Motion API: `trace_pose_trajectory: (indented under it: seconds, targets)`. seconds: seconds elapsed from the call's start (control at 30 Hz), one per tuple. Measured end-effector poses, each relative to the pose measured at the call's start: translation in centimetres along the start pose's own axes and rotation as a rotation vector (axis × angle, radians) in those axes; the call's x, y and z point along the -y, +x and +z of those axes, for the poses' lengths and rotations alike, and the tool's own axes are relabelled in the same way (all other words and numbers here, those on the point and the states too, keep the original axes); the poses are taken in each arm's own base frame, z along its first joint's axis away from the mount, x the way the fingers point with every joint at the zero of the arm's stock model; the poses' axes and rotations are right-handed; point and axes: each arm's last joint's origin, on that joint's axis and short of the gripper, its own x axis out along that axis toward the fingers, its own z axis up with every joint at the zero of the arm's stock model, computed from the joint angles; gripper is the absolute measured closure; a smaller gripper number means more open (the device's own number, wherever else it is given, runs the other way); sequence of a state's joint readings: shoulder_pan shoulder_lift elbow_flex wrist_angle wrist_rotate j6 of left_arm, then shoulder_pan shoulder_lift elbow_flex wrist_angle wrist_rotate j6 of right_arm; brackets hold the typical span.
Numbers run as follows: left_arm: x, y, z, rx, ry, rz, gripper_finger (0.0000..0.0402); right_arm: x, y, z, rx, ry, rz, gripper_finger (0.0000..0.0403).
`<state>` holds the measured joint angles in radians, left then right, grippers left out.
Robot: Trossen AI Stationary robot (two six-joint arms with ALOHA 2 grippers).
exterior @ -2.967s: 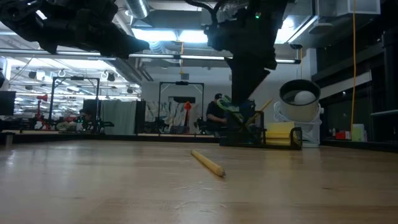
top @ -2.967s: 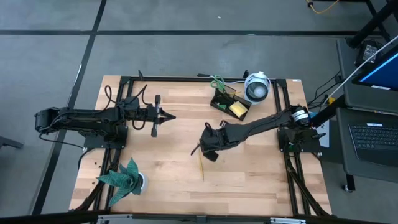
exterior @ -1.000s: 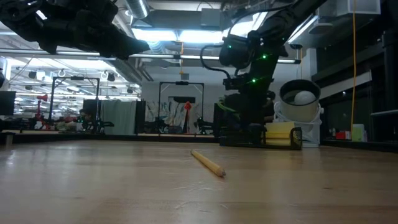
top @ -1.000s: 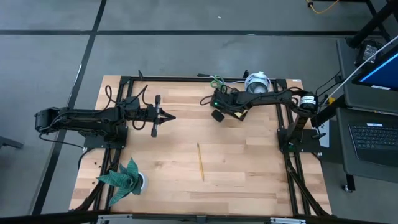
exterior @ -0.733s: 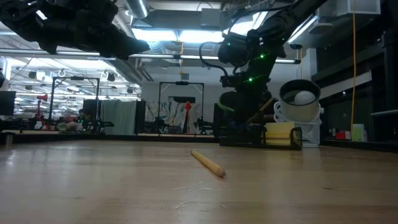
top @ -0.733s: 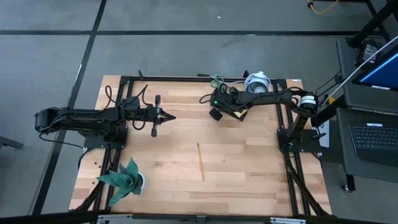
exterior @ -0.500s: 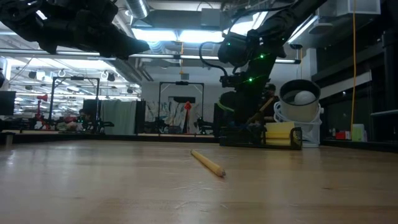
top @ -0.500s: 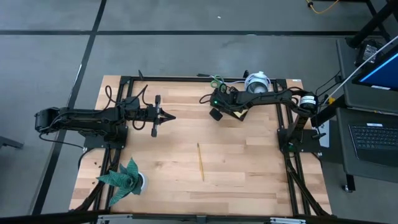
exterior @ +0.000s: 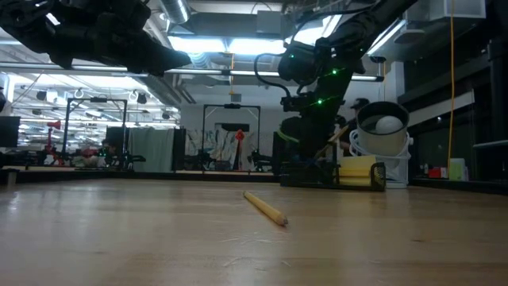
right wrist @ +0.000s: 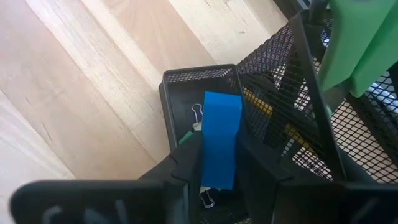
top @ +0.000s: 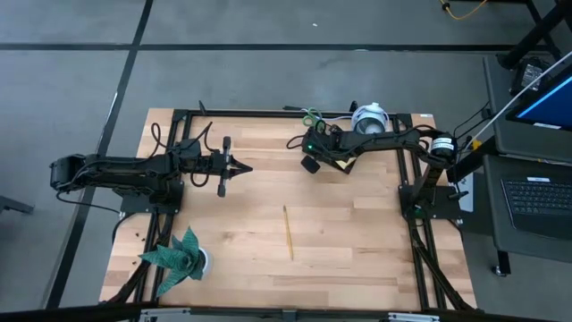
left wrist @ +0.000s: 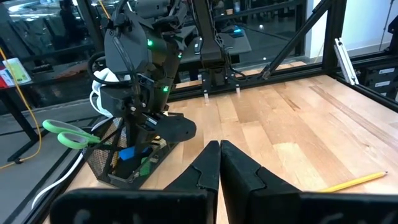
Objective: Pick and place office supplies into organizer
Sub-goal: Put the blue eraser into the metal mesh desk organizer, then put the yellow pencil into the metal mesh desk organizer
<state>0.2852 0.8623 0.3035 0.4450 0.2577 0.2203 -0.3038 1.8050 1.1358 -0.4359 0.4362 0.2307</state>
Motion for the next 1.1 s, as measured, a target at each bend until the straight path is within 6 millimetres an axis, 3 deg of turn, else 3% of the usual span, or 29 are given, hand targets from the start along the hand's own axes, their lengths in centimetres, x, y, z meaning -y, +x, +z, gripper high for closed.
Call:
trace_pose_trajectory:
  seconds: [0.33, 0.63, 0.83, 1.1]
  targets:
    - [0.0, 0.0, 0.0, 0.000, 0.000, 0.000, 0.0397, 0.3, 0.1, 0.0, -0.004, 0.082, -0.004, 0.0254]
    - [0.0, 0.0, 0.0, 0.000, 0.000, -0.001, 0.0400, -0.3, -0.5, 0.6, 0.005, 0.082, 0.033, 0.0247]
    - [0.0, 0.0, 0.0, 0.000, 0.000, -0.001, 0.0395, -2.9, -2.8, 1.8, 0.053, 0.101, 0.165, 0.0247]
    - [0.0, 0.0, 0.0, 0.000, 0.003, -0.001, 0.0397, -8.2, -7.2, 0.6, 0.027, 0.076, 0.269, 0.0247]
